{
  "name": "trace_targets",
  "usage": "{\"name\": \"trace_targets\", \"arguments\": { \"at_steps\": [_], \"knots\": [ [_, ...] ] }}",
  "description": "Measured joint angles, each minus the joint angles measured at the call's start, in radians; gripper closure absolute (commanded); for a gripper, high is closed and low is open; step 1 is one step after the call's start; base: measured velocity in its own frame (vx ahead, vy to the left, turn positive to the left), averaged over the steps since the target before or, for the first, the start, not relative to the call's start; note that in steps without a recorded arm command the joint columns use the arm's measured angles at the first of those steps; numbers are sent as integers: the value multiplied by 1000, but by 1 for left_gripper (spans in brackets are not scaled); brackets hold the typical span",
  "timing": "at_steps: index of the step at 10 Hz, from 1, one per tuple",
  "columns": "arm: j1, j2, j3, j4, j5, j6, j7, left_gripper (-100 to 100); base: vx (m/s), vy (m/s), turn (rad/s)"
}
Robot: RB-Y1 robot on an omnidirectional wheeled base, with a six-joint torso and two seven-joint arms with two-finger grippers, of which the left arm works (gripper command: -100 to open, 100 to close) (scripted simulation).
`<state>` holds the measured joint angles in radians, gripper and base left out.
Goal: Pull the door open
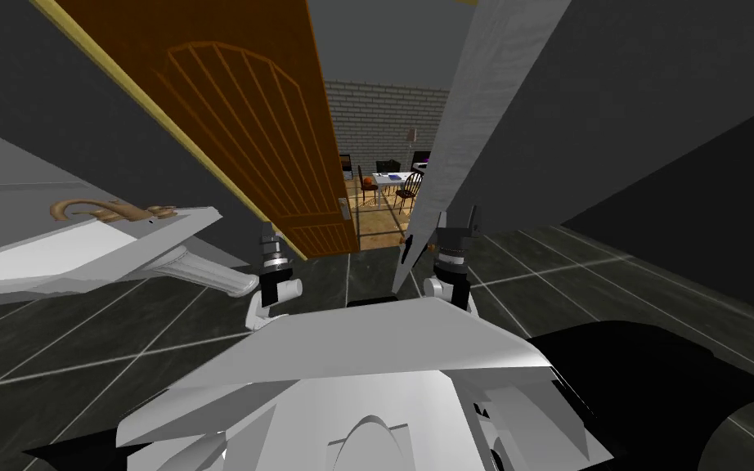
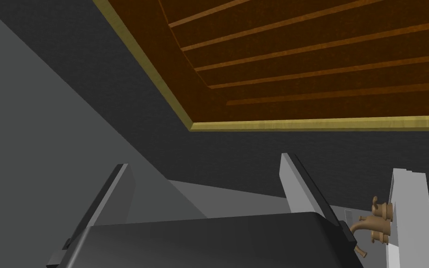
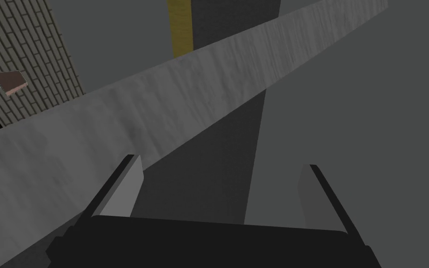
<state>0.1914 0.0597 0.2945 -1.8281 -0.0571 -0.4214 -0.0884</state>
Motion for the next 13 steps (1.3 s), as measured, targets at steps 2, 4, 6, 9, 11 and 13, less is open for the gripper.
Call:
{"name": "trace_targets", "arguments": {
  "at_steps": [2,4,6,9,11,13],
  "knots": [
    [-32,9,39,64,9,-2,-7,-100,62,44,-197],
    [-69,11,77,121,16,1,-19,-100,73,55,-227],
    [-109,13,117,186,22,3,-34,-100,60,56,-172],
    [-146,14,165,251,32,10,-47,-100,45,37,-147],
    [-183,22,200,321,40,2,-54,-100,41,39,-201],
    [-213,20,237,370,47,5,-65,-100,60,56,-199]
  ]
}}
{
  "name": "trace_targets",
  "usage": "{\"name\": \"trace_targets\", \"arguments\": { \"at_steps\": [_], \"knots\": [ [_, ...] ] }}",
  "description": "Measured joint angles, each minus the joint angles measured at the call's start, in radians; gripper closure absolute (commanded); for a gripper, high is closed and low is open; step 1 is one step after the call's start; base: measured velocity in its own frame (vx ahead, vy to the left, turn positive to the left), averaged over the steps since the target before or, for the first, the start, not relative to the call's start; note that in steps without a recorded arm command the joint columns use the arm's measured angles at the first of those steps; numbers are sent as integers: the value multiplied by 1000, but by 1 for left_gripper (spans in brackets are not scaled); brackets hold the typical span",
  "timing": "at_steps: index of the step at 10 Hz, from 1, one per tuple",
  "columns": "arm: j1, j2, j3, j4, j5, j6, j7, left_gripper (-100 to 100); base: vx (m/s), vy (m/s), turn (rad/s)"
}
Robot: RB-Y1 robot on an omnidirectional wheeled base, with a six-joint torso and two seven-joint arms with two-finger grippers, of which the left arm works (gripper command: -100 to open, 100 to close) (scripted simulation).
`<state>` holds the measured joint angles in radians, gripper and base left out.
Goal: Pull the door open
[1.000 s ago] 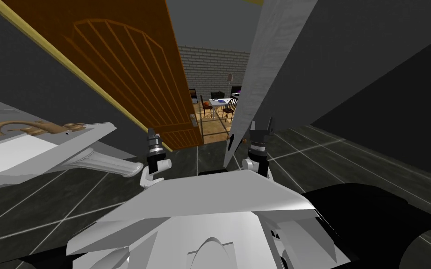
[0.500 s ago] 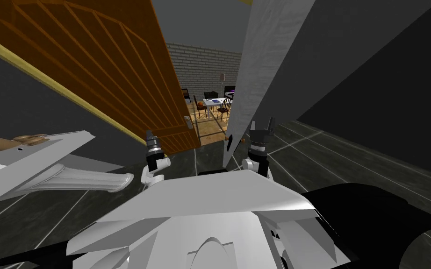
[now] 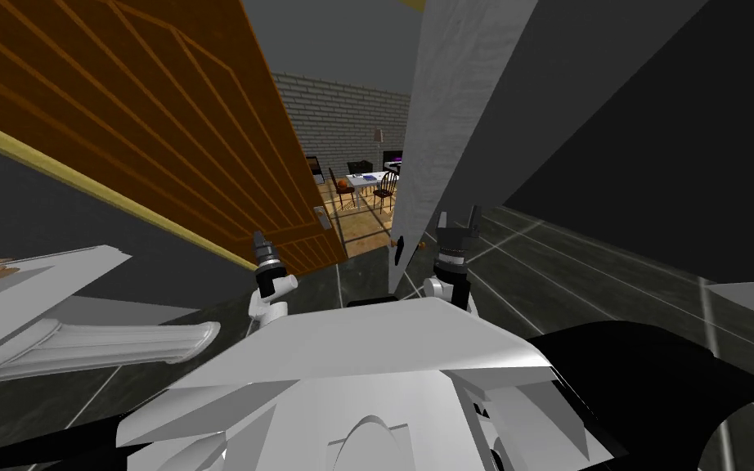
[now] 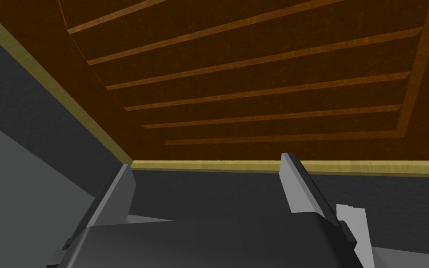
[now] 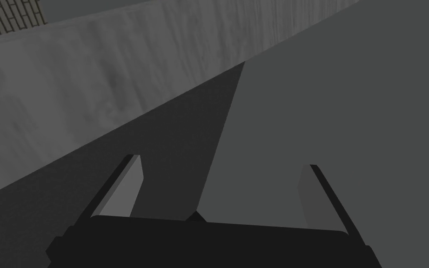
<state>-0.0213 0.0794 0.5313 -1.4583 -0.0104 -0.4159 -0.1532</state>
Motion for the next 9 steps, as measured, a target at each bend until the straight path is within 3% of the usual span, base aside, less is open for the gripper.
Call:
{"name": "trace_targets", "arguments": {
  "at_steps": [3,9],
  "knots": [
    [-46,7,49,67,11,14,-11,-100,40,49,-136],
    [-144,6,149,243,29,7,-41,-100,41,55,-213]
  ]
}}
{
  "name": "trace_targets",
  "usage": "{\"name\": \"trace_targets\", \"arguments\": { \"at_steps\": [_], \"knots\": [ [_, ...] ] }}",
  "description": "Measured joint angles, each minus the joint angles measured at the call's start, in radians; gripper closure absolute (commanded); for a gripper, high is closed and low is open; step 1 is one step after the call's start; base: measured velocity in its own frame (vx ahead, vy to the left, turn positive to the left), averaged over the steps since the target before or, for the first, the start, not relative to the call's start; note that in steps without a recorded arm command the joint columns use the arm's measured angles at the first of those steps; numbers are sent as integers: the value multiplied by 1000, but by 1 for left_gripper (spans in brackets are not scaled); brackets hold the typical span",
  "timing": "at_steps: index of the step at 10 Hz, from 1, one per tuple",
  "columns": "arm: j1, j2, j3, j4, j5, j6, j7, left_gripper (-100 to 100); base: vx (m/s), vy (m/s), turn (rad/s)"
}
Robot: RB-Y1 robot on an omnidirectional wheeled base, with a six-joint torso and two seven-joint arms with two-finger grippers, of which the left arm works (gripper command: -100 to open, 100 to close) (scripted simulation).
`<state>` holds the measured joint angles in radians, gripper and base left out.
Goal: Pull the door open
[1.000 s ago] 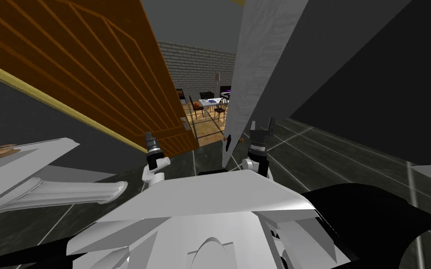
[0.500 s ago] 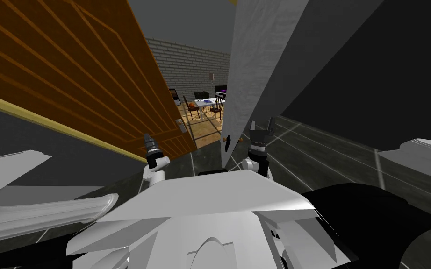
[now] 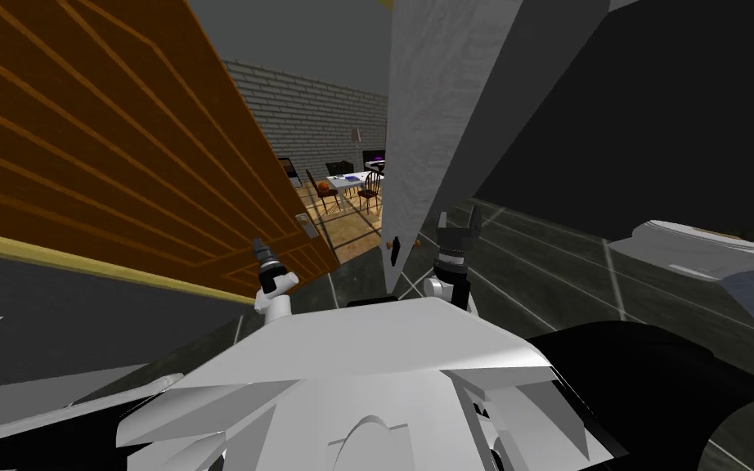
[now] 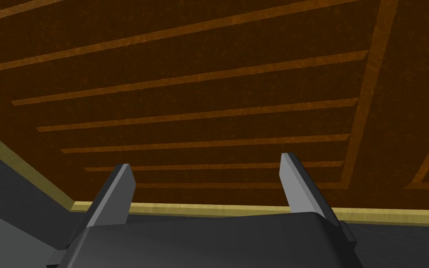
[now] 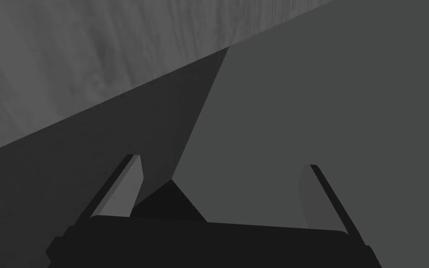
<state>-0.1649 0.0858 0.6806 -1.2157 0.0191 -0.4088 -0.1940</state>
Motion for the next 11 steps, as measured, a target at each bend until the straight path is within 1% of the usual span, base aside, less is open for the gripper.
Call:
{"name": "trace_targets", "arguments": {
  "at_steps": [1,2,3,4,5,6,7,8,9,10,11],
  "knots": [
    [-13,-5,16,17,3,5,-6,-100,24,48,-213],
    [-27,-8,33,48,5,0,-12,-100,29,49,-186],
    [-43,-6,48,77,9,-2,-15,-100,30,56,-202],
    [-53,-9,62,88,12,6,-19,-100,29,55,-180],
    [-70,-9,78,116,15,7,-23,-100,34,51,-234],
    [-86,-6,93,146,18,4,-27,-100,37,67,-312],
    [-107,-7,113,182,21,2,-34,-100,36,71,-319],
    [-117,-21,133,191,25,12,-40,-100,23,51,-144],
    [-129,-16,143,215,27,13,-43,-100,16,43,-186],
    [-142,-17,156,235,30,13,-46,-100,17,41,-228],
    [-147,-19,165,248,32,14,-47,-100,11,35,-142]
  ]
}}
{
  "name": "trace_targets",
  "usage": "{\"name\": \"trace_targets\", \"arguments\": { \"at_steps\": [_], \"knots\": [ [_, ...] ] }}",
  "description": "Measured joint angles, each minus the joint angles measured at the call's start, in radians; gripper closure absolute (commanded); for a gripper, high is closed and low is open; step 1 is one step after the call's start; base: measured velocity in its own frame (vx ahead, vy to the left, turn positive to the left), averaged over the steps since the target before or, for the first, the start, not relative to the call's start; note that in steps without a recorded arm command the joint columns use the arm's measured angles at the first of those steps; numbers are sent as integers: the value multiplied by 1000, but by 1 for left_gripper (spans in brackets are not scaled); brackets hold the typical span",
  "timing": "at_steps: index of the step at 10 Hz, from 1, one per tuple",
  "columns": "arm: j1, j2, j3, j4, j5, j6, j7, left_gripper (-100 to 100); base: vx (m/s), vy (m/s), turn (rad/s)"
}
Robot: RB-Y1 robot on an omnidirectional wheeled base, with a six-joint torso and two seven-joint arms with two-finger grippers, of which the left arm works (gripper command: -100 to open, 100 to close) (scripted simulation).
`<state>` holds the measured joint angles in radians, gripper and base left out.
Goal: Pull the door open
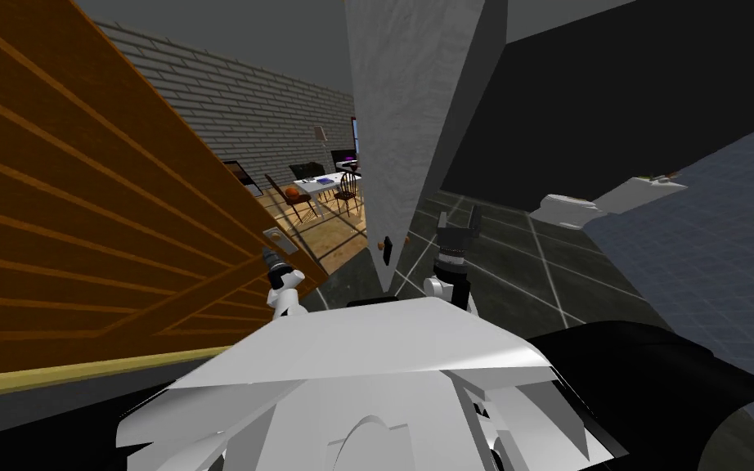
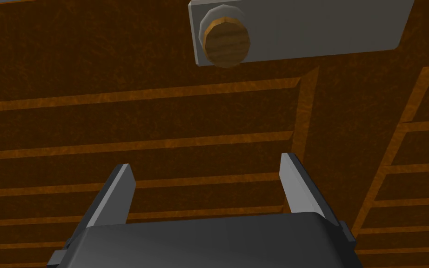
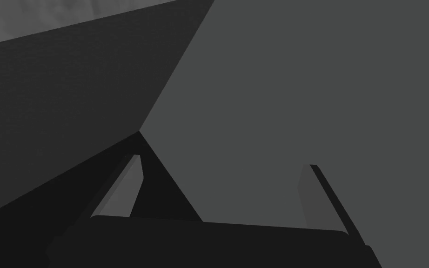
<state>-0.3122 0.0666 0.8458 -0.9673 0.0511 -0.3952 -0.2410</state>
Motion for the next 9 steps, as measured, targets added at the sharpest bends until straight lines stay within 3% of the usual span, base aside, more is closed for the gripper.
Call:
{"name": "trace_targets", "arguments": {
  "at_steps": [4,7,9],
  "knots": [
    [-29,-5,30,48,6,0,-9,-100,24,31,-140],
    [1,38,32,57,16,4,24,-100,135,96,-88],
    [3,70,37,87,22,-5,39,-100,128,74,-97]
  ]
}}
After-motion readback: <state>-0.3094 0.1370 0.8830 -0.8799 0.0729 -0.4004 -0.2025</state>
